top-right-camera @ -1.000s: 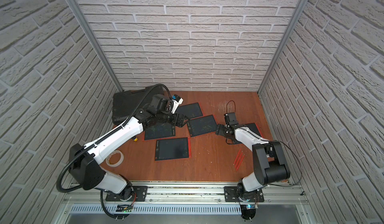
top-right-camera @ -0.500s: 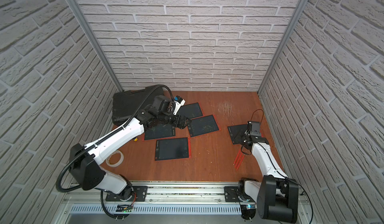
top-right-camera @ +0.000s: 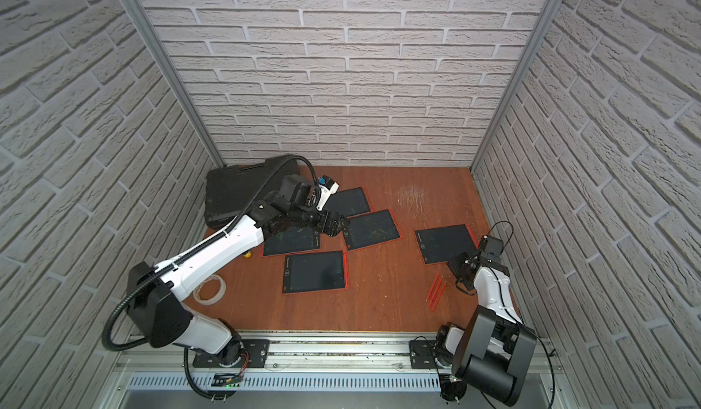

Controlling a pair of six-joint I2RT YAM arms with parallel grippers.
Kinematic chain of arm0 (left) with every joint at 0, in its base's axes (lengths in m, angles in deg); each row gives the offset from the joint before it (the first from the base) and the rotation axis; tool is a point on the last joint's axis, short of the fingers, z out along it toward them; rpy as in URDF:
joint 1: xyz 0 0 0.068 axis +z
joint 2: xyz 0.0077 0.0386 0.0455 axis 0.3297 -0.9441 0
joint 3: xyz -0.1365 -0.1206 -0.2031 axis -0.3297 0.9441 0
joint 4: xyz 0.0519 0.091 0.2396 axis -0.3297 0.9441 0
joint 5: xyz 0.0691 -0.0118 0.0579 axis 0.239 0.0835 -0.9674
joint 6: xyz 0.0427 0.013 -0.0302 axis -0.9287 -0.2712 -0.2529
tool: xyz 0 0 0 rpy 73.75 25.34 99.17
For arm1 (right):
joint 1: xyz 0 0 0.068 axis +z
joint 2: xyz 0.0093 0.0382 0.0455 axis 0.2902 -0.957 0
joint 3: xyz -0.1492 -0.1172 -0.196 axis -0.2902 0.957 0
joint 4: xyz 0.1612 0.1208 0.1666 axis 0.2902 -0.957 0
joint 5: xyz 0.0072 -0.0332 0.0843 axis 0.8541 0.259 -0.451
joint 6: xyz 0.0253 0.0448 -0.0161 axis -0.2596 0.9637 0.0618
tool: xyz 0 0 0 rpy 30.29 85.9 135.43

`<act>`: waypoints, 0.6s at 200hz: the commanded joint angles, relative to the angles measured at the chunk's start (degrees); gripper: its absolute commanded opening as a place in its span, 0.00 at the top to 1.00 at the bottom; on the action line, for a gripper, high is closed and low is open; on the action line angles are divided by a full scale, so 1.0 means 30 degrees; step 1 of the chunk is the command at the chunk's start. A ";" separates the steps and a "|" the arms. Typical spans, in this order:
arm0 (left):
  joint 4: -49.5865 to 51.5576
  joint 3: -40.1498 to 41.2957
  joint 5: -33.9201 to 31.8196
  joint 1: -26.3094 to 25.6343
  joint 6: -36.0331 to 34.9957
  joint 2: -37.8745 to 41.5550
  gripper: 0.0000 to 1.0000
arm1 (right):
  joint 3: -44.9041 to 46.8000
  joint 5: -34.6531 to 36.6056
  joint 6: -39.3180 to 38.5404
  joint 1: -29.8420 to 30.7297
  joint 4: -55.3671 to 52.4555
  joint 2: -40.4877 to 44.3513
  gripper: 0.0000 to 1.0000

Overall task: Place the stylus back onto the writing tablet
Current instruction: Move the writing tablet to the center of the board.

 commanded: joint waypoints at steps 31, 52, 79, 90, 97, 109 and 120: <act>-0.0148 -0.0006 0.0106 -0.0123 -0.0060 0.0175 0.02 | 0.0350 -0.0586 -0.0030 -0.0762 0.1760 -0.1649 0.97; -0.0177 -0.0006 0.0140 -0.0113 -0.0031 0.0138 0.02 | 0.0208 -0.0462 0.0051 -0.0859 0.2170 -0.2237 0.97; -0.0177 -0.0008 0.0215 -0.0102 -0.0003 0.0108 0.02 | -0.0129 -0.0259 0.0137 -0.0933 0.2528 -0.2915 0.97; -0.0190 -0.0008 0.0245 -0.0092 -0.0002 0.0080 0.02 | -0.0289 -0.0286 0.0167 -0.0917 0.2641 -0.3256 0.97; -0.0206 -0.0008 0.0221 -0.0101 -0.0002 0.0079 0.02 | -0.0365 -0.0327 0.0200 -0.0917 0.2755 -0.3438 0.96; -0.0206 -0.0018 0.0188 -0.0110 0.0027 0.0054 0.02 | -0.0483 -0.0315 0.0258 -0.0932 0.2954 -0.3745 0.97; -0.0206 -0.0014 0.0179 -0.0103 0.0024 0.0050 0.02 | -0.0612 -0.0278 0.0249 -0.0917 0.3107 -0.4097 0.97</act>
